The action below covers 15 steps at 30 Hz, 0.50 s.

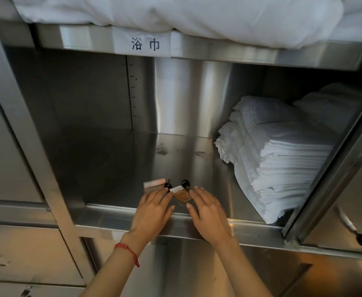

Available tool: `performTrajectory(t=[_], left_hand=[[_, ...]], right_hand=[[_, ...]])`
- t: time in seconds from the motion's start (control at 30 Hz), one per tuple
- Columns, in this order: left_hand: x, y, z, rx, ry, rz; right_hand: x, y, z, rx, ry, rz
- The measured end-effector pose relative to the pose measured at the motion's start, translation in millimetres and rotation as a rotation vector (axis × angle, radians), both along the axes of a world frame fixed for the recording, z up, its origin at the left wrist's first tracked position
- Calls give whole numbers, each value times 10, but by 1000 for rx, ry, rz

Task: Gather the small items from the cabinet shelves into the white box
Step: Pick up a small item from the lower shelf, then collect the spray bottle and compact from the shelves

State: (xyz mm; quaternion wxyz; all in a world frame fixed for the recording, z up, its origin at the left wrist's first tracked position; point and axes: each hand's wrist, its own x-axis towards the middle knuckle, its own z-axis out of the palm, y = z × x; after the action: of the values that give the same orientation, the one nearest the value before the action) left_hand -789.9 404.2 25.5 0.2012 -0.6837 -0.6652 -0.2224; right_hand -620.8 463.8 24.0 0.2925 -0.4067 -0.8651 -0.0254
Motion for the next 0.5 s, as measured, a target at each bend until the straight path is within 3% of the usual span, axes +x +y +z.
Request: performTrajectory(t=[0.5], left_hand=[[583,-21,190,0,-14,-116]], right_hand=[[537,-213,174,72,27,-147]])
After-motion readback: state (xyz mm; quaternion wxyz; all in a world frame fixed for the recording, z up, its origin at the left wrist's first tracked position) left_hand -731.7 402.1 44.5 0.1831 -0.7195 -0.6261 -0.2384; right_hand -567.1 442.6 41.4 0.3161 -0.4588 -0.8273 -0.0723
